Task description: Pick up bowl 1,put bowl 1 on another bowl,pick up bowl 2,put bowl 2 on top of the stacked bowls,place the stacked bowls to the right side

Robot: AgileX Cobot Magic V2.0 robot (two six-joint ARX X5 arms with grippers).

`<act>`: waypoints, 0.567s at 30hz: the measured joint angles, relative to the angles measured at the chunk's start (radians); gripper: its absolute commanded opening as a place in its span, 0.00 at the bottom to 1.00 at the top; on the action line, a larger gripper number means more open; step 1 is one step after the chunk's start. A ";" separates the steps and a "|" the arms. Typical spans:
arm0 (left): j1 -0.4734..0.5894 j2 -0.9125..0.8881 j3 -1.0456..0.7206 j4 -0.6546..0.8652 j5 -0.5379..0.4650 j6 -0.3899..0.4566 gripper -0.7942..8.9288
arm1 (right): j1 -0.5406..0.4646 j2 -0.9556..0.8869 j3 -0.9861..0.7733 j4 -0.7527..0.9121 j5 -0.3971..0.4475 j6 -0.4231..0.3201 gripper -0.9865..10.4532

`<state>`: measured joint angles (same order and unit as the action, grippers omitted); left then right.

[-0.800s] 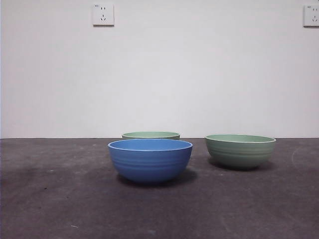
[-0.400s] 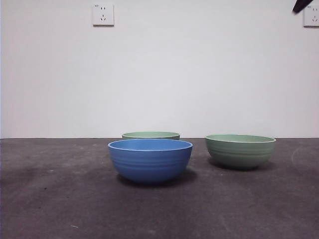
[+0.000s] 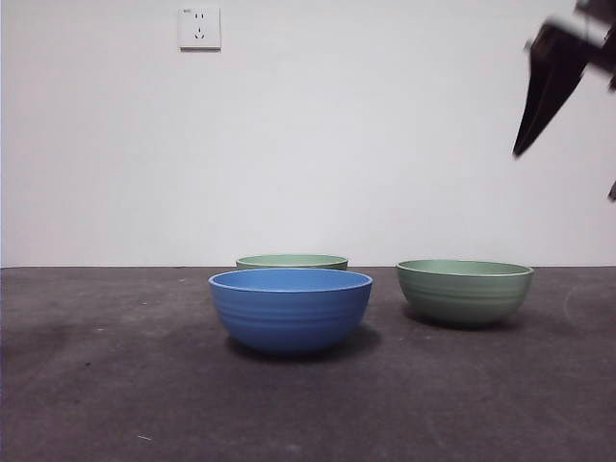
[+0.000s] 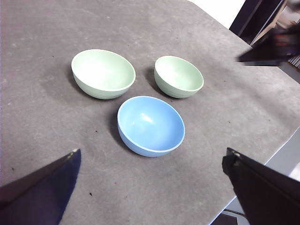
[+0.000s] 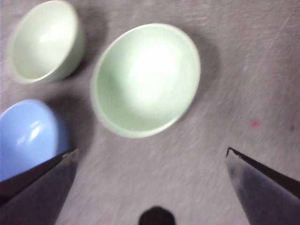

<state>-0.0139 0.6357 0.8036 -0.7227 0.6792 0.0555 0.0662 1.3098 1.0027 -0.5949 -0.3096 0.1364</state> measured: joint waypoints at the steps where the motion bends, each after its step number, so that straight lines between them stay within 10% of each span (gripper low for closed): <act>1: 0.000 0.000 0.000 0.000 0.000 0.000 0.74 | 0.000 0.038 0.015 0.010 0.006 0.003 0.58; 17: 0.000 0.000 0.000 -0.017 0.000 0.000 0.74 | 0.000 0.425 0.116 0.182 0.056 0.015 0.38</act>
<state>-0.0139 0.6357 0.8036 -0.7399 0.6788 0.0551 0.0662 1.7351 1.1183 -0.4133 -0.2535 0.1513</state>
